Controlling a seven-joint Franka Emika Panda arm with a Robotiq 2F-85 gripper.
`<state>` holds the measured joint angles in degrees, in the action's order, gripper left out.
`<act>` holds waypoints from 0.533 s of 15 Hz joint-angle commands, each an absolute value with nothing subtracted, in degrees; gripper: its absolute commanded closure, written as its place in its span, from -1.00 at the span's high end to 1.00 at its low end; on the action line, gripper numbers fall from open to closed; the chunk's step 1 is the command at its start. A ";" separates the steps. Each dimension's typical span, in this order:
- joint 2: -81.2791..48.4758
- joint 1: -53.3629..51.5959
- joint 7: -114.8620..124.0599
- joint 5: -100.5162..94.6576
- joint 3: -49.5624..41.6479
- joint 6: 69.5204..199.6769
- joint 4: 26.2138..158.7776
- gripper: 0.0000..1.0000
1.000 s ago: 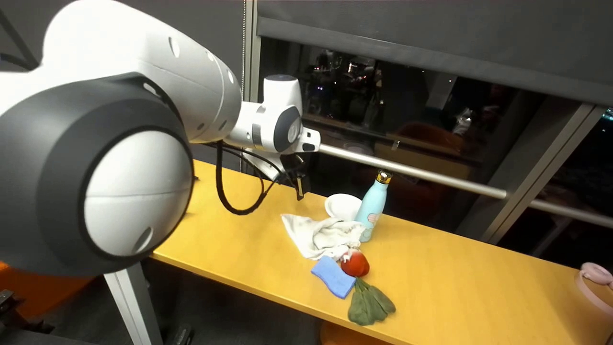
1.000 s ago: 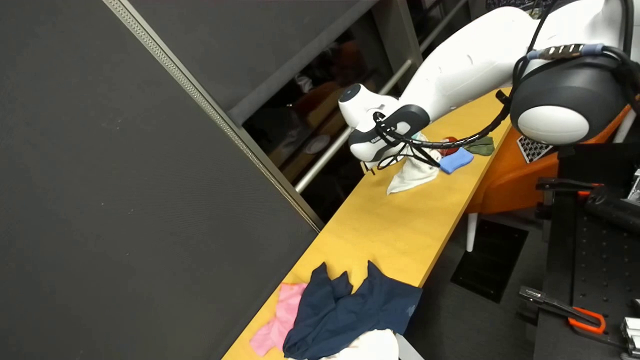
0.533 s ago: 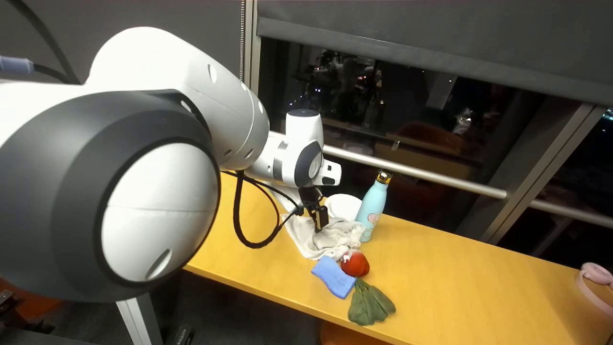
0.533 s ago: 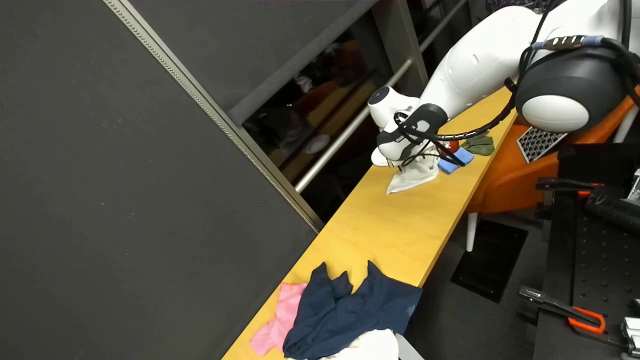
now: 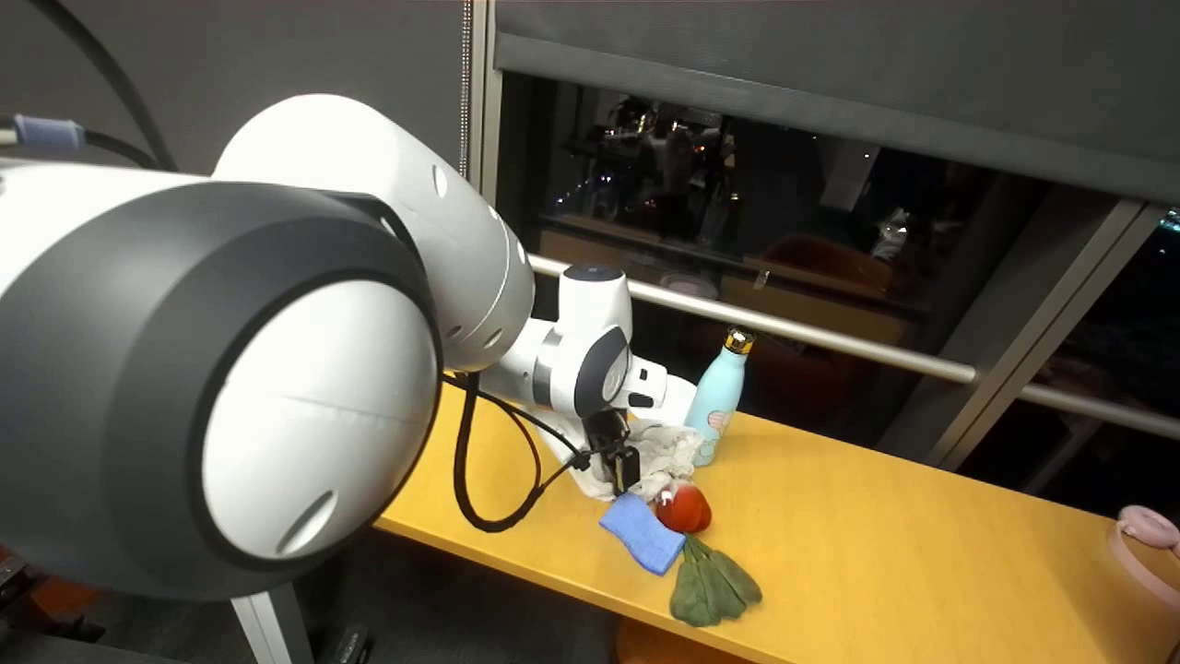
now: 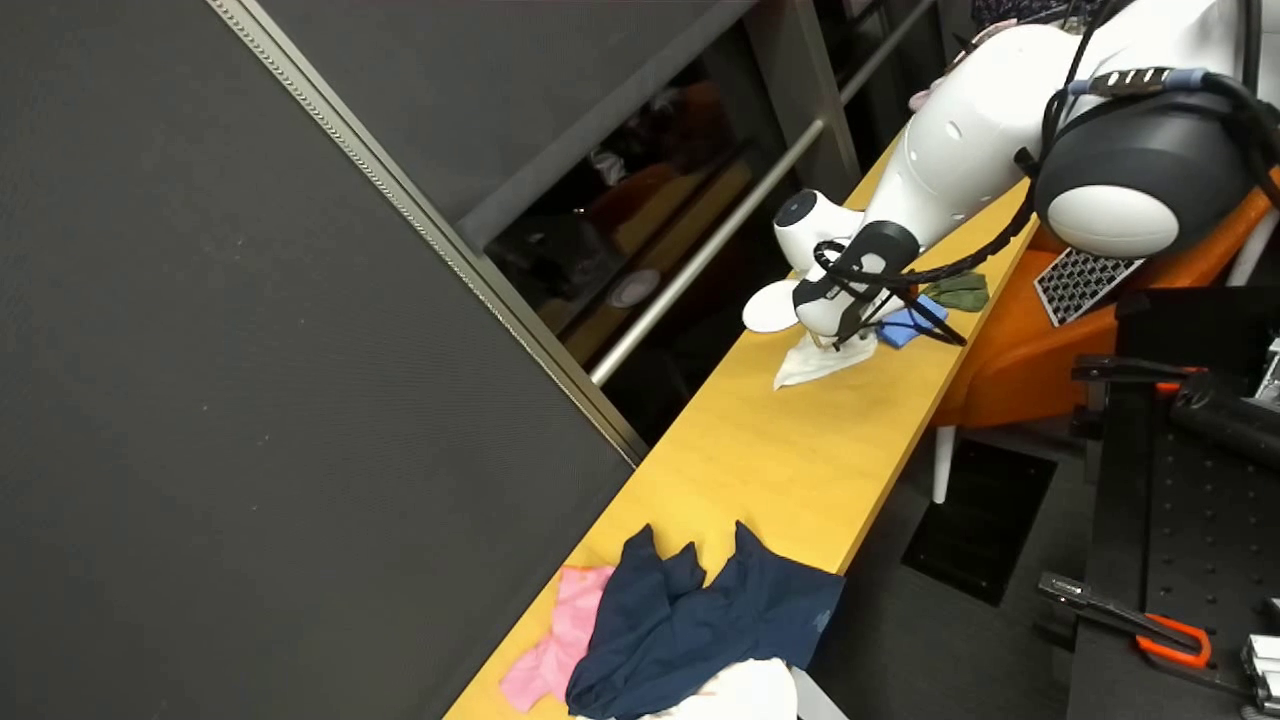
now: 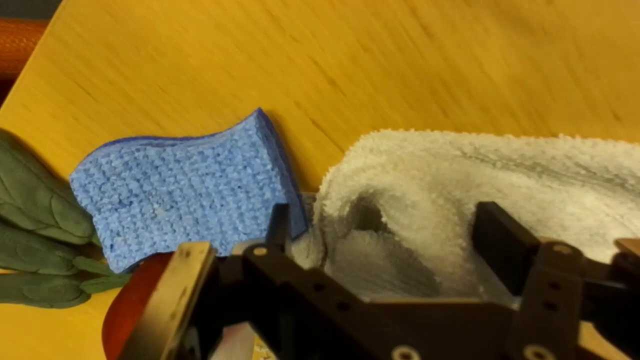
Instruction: Move the blue item to the left then use the white cloth to wipe the table
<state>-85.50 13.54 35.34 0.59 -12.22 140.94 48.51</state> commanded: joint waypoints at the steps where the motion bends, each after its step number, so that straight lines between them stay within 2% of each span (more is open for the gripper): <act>1: -85.49 13.78 35.54 1.12 -13.01 145.00 50.37 0.24; 4: -85.48 13.18 34.90 1.54 -12.40 145.38 50.87 -0.27; 8: -85.46 11.64 33.76 2.01 -10.46 145.24 50.30 -0.83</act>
